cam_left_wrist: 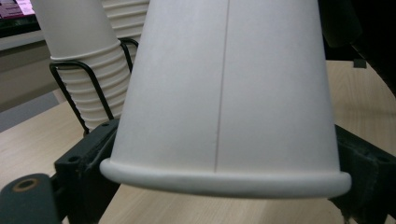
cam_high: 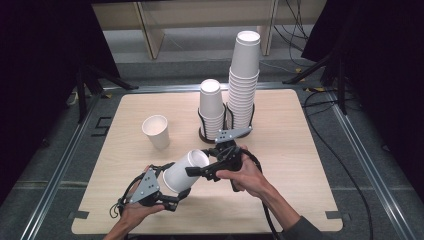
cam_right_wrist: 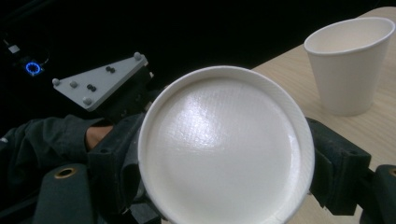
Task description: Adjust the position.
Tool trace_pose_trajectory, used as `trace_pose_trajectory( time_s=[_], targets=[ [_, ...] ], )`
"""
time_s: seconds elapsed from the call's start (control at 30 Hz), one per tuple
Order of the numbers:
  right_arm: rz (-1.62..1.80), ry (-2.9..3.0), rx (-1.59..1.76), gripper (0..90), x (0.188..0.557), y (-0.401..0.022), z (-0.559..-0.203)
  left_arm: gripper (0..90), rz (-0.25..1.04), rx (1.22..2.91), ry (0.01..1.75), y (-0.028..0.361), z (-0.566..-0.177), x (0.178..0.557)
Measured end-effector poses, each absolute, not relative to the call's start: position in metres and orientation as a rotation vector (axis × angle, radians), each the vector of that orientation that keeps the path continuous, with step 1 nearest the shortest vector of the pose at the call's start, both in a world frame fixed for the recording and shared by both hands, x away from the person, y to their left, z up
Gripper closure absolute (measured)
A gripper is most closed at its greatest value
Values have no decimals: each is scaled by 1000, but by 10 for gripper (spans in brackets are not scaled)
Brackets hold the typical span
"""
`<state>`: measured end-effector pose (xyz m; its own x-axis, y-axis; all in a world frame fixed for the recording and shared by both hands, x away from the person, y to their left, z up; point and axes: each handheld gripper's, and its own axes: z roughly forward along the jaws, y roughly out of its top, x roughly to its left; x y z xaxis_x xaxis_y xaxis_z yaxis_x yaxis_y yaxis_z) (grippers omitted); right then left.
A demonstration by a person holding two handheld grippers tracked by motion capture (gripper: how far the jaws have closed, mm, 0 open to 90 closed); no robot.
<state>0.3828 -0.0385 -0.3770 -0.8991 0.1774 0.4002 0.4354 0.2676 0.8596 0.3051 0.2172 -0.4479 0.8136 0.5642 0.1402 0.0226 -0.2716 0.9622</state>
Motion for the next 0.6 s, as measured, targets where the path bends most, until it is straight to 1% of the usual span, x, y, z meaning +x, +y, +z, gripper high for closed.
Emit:
trace_pose_trajectory(
  time_s=[0.17, 0.3, 0.6],
  targets=[
    [-1650, -2350, -559, 225, 384, -39, -379, 109, 544, 1827, 459, 217, -449, 306],
    [-1634, -2446, -548, 196, 385, -41, -378, 112, 531, 1848, 480, 216, -450, 307],
    [-1507, -2691, -454, 159, 374, -39, -370, 119, 515, 2008, 462, 214, -452, 308]
  ],
)
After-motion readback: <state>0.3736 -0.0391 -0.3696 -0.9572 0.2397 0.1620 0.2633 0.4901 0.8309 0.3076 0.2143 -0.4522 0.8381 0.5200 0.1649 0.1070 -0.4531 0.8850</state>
